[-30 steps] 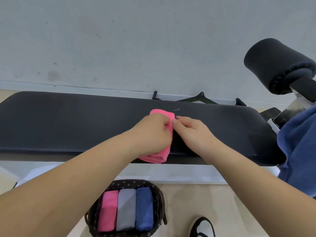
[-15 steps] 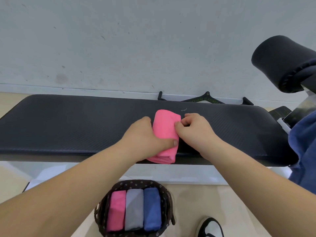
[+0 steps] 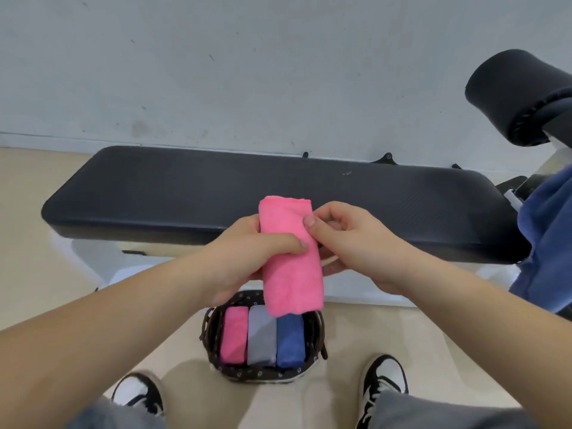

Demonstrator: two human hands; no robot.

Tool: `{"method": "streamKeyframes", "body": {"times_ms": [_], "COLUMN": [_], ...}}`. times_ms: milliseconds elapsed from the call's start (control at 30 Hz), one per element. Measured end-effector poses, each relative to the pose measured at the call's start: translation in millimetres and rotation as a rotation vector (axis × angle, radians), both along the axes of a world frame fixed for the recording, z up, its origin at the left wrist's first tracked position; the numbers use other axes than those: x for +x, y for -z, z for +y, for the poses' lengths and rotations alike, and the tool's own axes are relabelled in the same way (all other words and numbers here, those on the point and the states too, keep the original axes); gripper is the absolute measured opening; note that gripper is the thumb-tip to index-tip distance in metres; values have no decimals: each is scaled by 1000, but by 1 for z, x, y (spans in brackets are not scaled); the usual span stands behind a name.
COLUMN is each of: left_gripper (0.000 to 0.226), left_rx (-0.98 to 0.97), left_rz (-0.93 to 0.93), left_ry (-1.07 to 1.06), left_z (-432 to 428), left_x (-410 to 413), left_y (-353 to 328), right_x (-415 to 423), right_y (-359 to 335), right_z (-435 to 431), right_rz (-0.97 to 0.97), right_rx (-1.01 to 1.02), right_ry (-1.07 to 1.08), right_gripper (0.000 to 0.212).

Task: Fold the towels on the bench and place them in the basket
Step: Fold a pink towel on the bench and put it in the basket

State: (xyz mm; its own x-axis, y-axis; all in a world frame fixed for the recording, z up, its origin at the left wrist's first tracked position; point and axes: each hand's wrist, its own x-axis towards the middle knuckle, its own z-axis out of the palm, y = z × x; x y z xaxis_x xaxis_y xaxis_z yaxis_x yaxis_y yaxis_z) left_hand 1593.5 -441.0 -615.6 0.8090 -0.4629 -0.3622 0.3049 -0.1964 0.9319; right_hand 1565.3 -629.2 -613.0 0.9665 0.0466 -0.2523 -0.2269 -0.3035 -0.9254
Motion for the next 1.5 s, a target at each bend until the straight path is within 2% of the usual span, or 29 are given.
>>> {"method": "streamKeyframes", "body": {"times_ms": [67,133,233,433,633,700,767,833,933,1067,1167,1233,1300,1400,1500], "left_gripper": [34,37,38,36,34,25,14,18,14,29,30,33,48,81,84], "left_rx": [11,36,52,46,119,174,301,439,578,784,865,945,1024,1086,1106], "left_rz": [34,67,124,329,485,493,456,376,210,-141,-347,-414,-433,-537,-629], "left_ry": [13,30,28,-63,-261,-294,-325,-371,-347,-122,124,319,456,547,572], "left_z": [12,20,25,29,42,50,59,65,68,67,66,68,71,70,67], "left_x": [-11,-18,-19,-10,13,22,30,39,50,53,46,41,36,30,27], "left_y": [9,22,48,118,197,219,237,254,272,294,314,328,337,342,342], "right_x": [-15,-28,-41,-24,14,23,31,40,49,52,51,53,58,63,62], "right_y": [7,22,50,113,218,253,285,310,335,358,368,373,376,373,370], "right_z": [6,14,31,42,73,83,90,96,109,129,134,130,125,121,122], "right_rz": [111,177,242,468,617,654,666,666,693,747,811,824,827,818,747], "right_rx": [-84,-116,-43,59,75,27,-13,0,78,201,279,254,217,165,139], "right_ry": [-55,-112,-129,-136,12,63,118,187,265,305,292,252,184,107,111], "right_gripper": [39,38,26,29,29,31,30,24,30,28,29,31,36,35,34]}}
